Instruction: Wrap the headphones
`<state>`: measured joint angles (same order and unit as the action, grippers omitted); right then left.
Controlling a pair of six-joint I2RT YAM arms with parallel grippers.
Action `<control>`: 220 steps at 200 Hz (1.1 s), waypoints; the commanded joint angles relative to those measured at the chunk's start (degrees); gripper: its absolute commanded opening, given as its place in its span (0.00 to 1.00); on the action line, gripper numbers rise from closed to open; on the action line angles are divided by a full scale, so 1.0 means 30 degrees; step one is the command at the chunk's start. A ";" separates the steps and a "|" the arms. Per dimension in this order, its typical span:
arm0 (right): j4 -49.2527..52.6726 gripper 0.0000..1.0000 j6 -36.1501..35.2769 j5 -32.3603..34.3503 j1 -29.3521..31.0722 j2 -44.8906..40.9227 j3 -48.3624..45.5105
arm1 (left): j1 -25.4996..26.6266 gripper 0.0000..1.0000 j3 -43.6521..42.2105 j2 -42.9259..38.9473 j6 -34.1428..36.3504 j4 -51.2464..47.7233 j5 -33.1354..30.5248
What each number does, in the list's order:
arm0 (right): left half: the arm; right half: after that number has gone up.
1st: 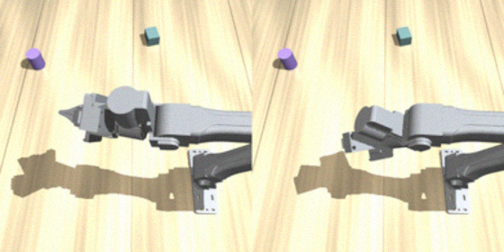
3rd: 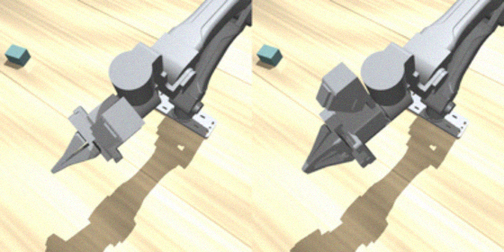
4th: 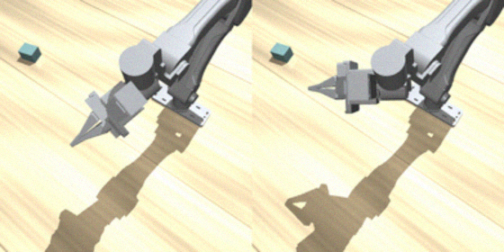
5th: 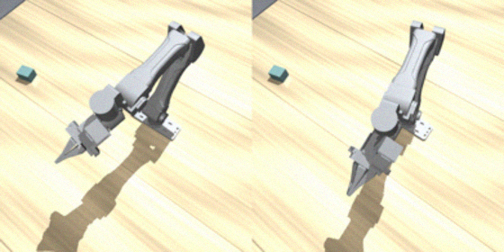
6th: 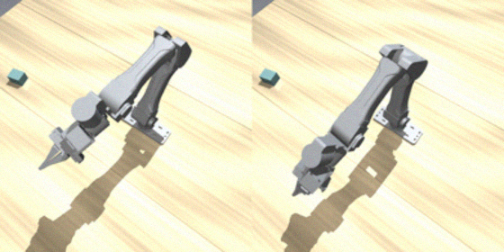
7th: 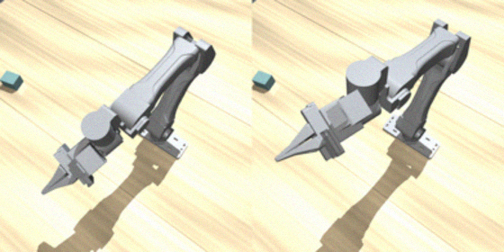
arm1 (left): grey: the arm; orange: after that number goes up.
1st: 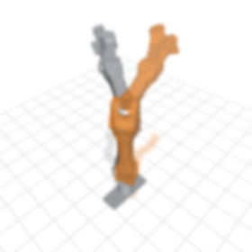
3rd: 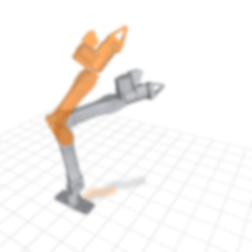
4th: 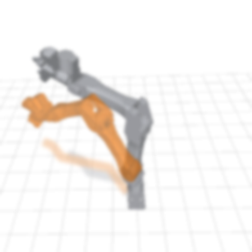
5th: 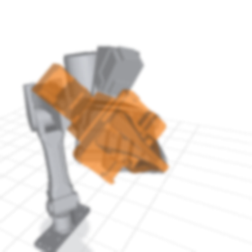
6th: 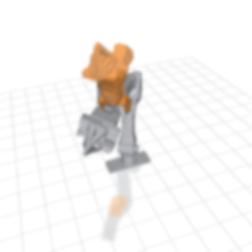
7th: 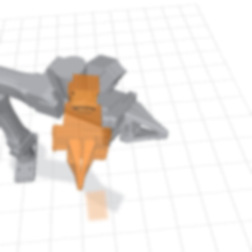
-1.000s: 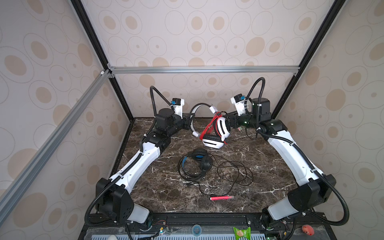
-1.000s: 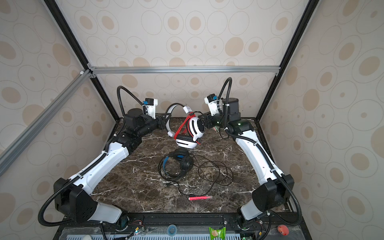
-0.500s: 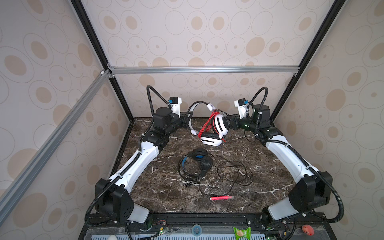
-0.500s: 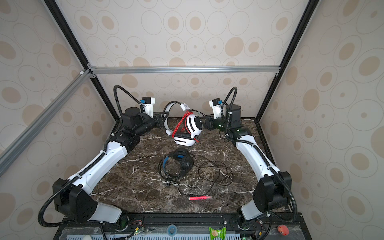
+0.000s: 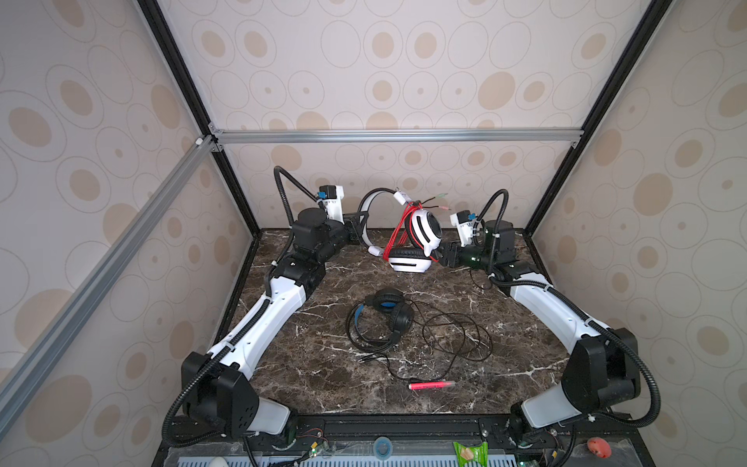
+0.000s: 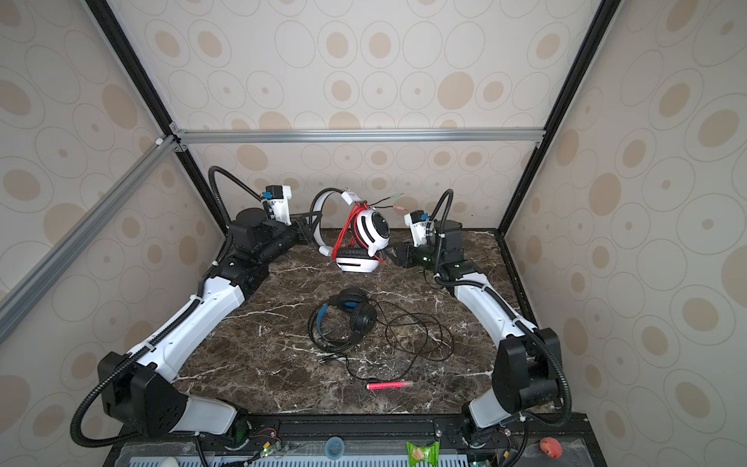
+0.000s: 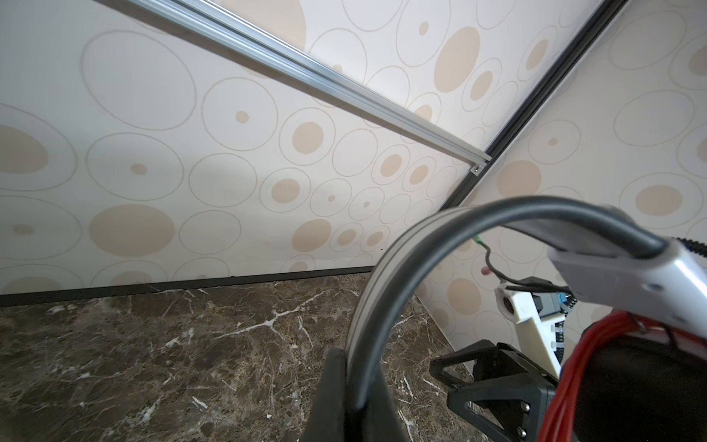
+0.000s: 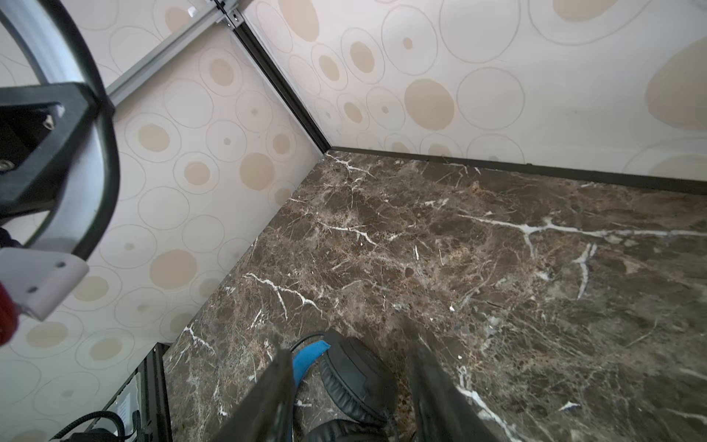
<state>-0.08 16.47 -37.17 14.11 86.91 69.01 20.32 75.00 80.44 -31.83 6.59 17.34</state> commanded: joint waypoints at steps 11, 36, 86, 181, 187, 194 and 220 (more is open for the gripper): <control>0.2092 0.53 -0.0832 0.0975 -0.0049 -0.1033 -0.0618 | -0.0775 0.00 -0.1120 -0.2073 -0.1000 0.1476 -0.1532; 0.3650 0.54 -0.1703 0.1402 -0.0045 -0.1343 -0.0342 | -0.1175 0.00 -0.2830 -0.3297 -0.0363 0.0931 -0.2125; 0.5208 0.54 -0.2677 0.1191 -0.0052 -0.0983 0.1374 | -0.1644 0.00 -0.6168 -0.5882 0.0148 -0.0281 -0.3186; 0.5504 0.53 -0.2193 0.0780 -0.0048 -0.0509 0.2205 | -0.1733 0.00 -1.1533 -0.9523 -0.0938 -0.2033 -0.7425; 0.5568 0.53 -0.2237 0.0788 -0.0045 -0.0522 0.2221 | -0.1760 0.00 -1.1753 -0.9622 -0.1033 -0.2092 -0.7597; 0.5639 0.53 -0.2261 0.0790 -0.0045 -0.0505 0.2222 | -0.1813 0.00 -1.2041 -0.9739 -0.1174 -0.2155 -0.7758; 0.5917 0.53 -0.2331 0.0818 -0.0048 -0.0341 0.2294 | -0.2185 0.00 -1.3070 -1.0167 -0.1925 -0.2285 -0.8341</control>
<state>15.99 9.98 -34.11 14.11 85.19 74.37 15.00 36.47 52.53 -32.34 -3.18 -4.99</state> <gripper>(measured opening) 0.533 0.070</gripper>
